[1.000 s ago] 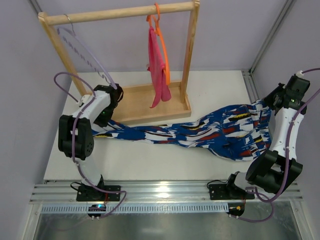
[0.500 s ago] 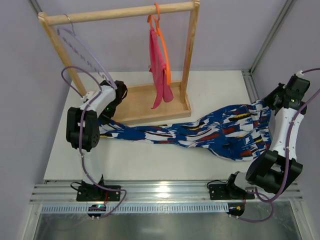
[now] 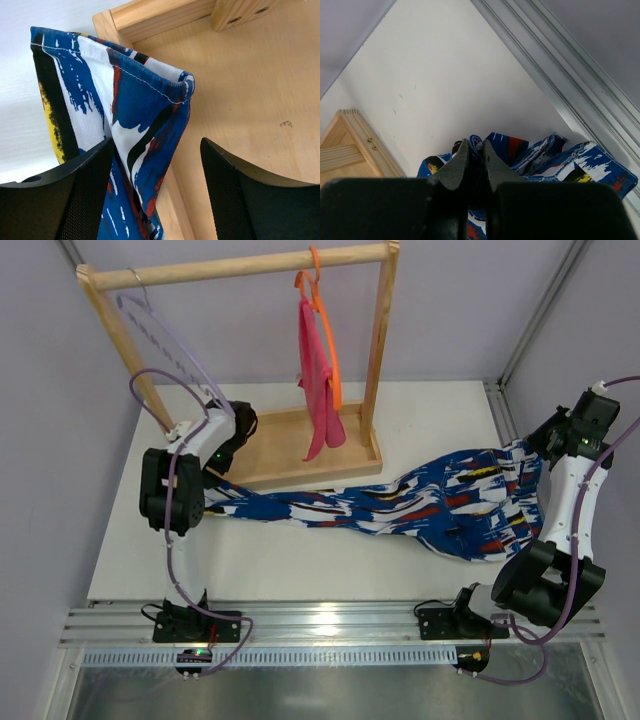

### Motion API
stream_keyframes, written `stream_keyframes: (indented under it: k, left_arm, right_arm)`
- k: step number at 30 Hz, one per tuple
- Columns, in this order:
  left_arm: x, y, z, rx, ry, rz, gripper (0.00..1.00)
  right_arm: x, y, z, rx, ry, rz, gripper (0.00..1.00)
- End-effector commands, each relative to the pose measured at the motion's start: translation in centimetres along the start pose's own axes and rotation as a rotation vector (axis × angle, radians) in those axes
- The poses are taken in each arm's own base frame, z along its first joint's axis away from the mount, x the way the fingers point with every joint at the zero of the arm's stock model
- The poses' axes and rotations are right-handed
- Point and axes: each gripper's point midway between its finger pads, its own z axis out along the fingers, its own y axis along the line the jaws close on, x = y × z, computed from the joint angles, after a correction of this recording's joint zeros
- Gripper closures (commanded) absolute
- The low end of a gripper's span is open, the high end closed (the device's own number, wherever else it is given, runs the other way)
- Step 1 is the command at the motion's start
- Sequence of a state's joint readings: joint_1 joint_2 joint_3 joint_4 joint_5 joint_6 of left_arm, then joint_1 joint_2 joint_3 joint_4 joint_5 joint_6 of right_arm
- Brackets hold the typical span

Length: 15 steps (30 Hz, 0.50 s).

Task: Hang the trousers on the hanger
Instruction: Fold the trousers

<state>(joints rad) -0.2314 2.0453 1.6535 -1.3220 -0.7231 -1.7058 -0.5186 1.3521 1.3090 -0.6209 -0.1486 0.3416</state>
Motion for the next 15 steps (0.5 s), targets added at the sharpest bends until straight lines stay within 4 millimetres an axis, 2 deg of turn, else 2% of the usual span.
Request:
stream_keyframes:
  k: [1, 12, 15]
  left_arm:
    - [-1.48, 0.77, 0.06, -0.034, -0.063, -0.003, 0.3]
    - [-1.13, 1.32, 0.97, -0.071, -0.067, 0.047, 0.34]
    - [-1.29, 1.37, 1.01, -0.072, -0.073, 0.051, 0.41]
  right_arm:
    - [-0.9, 1.16, -1.42, -0.042, -0.046, -0.026, 0.96]
    - [-1.03, 0.95, -1.62, -0.025, -0.059, -0.032, 0.96]
    - [-1.08, 1.13, -1.66, -0.028, -0.061, -0.036, 0.96]
